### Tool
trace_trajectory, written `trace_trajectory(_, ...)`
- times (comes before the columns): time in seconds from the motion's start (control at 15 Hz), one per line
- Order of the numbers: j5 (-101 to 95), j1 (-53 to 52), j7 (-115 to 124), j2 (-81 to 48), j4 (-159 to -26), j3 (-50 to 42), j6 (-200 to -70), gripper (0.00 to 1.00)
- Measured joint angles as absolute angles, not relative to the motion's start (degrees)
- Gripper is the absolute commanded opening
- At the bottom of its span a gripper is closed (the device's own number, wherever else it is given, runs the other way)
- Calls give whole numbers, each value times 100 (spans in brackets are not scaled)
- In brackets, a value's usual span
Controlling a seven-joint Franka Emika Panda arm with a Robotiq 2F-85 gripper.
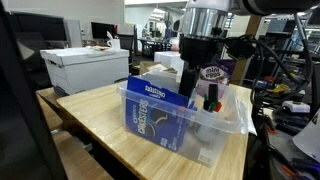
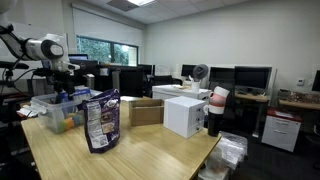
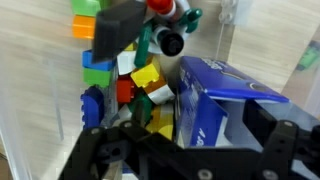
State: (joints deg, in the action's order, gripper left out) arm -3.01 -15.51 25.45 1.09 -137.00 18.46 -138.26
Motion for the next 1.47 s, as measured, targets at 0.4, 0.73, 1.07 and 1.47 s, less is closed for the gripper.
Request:
trace_trajectory(0.4, -301, -1604, 2548, 48, -13751, 1842, -13901, 100)
trace_trajectory(0.73, -297, -1604, 2547, 47, -13744, 1837, -13900, 100)
trace_trajectory(1.07, -296, -1604, 2546, 43, -13737, 1810, -13900, 65)
trace_trajectory(1.47, -296, -1609, 2546, 20, -13736, 1820, -13900, 35)
